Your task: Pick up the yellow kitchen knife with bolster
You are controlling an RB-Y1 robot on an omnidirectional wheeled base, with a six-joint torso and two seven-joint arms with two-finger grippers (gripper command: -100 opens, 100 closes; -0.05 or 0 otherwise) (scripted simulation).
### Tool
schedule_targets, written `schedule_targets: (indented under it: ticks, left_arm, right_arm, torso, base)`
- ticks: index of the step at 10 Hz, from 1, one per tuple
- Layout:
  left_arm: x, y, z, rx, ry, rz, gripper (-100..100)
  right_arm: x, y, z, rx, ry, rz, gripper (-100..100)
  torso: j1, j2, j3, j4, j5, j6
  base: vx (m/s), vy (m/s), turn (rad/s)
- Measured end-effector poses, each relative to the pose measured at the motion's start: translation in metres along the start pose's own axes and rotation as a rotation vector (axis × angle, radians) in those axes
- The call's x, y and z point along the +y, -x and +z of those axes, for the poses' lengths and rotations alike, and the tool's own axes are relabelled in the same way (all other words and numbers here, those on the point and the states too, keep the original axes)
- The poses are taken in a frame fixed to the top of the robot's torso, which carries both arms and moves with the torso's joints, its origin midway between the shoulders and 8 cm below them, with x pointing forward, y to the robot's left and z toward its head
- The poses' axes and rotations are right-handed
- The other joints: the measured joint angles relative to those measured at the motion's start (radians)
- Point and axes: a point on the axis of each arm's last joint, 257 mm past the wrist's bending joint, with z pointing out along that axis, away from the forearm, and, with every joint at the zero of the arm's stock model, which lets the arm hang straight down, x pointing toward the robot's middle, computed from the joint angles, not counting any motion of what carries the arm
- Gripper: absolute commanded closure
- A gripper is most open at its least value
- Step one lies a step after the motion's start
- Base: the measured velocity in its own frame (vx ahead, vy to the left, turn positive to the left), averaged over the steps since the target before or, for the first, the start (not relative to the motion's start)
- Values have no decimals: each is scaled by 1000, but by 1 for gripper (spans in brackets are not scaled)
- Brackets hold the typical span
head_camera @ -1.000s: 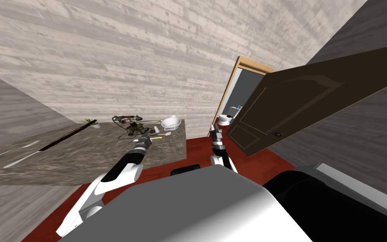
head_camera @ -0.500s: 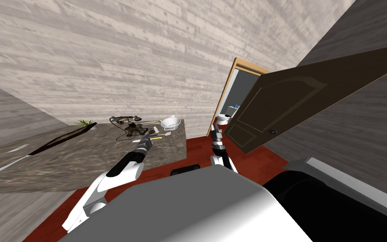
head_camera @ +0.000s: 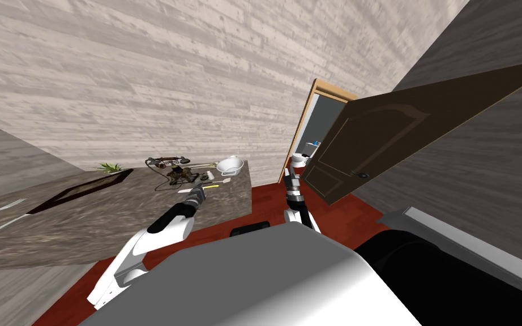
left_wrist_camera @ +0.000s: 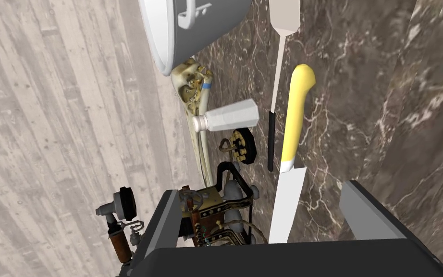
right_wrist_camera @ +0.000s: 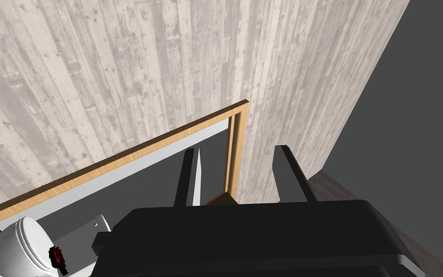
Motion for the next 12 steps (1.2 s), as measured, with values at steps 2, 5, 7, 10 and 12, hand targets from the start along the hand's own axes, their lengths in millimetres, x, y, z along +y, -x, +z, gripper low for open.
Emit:
schedule_targets:
  ticks: [2, 5, 7, 10, 12]
  left_arm:
    - [10, 0, 2, -8, 48, -17, -100]
    - [25, 2, 4, -20, 111, -35, -100]
    - [31, 3, 3, -27, 149, -45, -100]
    - [45, 3, 3, -39, 219, -65, -100]
    - [52, 4, 3, -47, 260, -73, -100]
  right_arm:
    - [0, 0, 0, 0, 0, 0, 0]
    - [0, 0, 0, 0, 0, 0, 0]
    - [0, 0, 0, 0, 0, 0, 0]
    - [0, 0, 0, 0, 0, 0, 0]
    - [0, 0, 0, 0, 0, 0, 0]
  torso:
    - [1, 0, 0, 0, 0, 0]
    - [1, 0, 0, 0, 0, 0]
    - [1, 0, 0, 0, 0, 0]
    - [2, -1, -1, 0, 1, 0]
    - [0, 0, 0, 0, 0, 0]
  base:
    - [-5, 39, -21]
    - [-2, 36, -53]
    - [-1, 45, -82]
    - [2, 55, -51]
    - [-6, 41, -72]
